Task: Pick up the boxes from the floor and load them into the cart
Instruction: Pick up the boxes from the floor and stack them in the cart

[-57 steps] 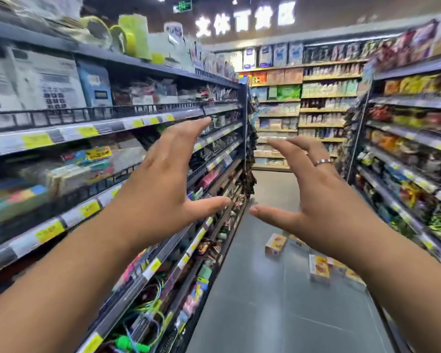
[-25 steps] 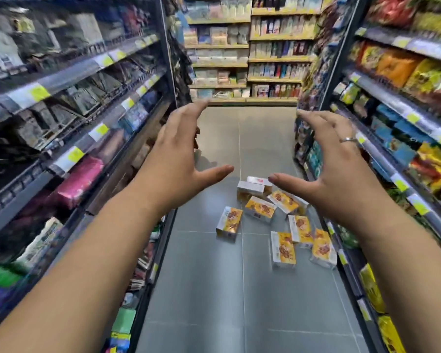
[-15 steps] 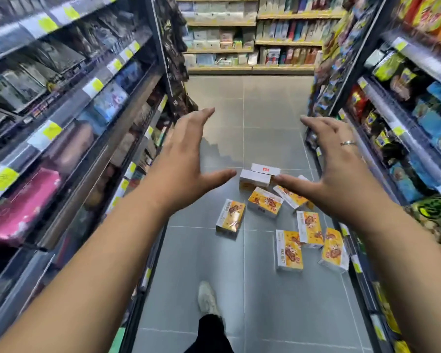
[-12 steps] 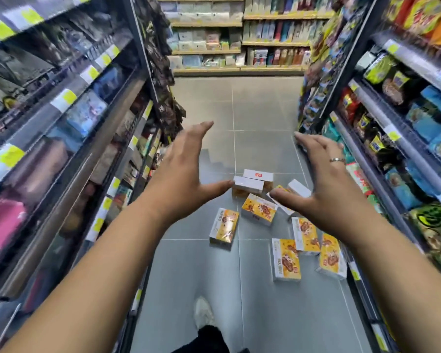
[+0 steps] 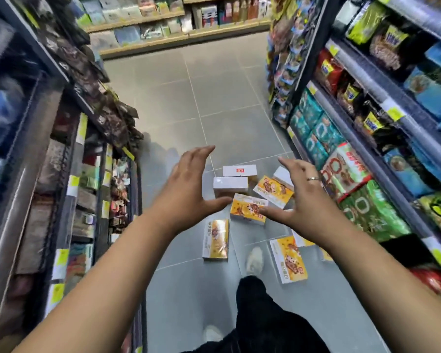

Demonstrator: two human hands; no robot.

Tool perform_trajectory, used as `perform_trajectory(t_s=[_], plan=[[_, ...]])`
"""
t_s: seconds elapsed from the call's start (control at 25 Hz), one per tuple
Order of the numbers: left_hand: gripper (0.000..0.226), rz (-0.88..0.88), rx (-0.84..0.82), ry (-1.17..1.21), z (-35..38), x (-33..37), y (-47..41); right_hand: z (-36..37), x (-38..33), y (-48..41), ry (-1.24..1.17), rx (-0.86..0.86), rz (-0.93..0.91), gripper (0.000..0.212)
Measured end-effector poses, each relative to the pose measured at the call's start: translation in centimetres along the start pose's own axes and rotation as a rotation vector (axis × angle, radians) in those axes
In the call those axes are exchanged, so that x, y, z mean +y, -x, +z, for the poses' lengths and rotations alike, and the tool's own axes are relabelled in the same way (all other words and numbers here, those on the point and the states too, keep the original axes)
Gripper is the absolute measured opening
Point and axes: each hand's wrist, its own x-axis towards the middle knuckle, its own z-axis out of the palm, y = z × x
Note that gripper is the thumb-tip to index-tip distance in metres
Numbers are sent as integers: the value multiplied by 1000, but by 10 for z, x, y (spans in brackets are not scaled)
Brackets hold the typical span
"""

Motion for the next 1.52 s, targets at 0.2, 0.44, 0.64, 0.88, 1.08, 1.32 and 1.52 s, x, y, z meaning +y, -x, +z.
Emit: perform_trajectory(t_s=[0.2, 0.44, 0.64, 0.88, 1.08, 1.32, 1.52], plan=[[98, -85, -68, 60, 31, -43, -121, 6, 44, -136, 19, -71, 43, 101], [98, -160, -127, 66, 69, -92, -239, 23, 87, -255, 109, -202, 94, 107], [99, -242, -230, 116, 124, -142, -301, 63, 129, -327, 154, -256, 174, 105], [103, -332, -368, 204, 210, -239, -374, 181, 181, -391, 127, -330, 317, 108], [106, -316, -510, 112, 304, -341, -434, 294, 241, -442, 175, -300, 504, 113], [107, -403, -656, 38, 409, -444, -448, 417, 308, -471, 243, -314, 677, 110], [112, -518, -776, -14, 494, -505, -434, 498, 367, -481, 217, -245, 686, 109]])
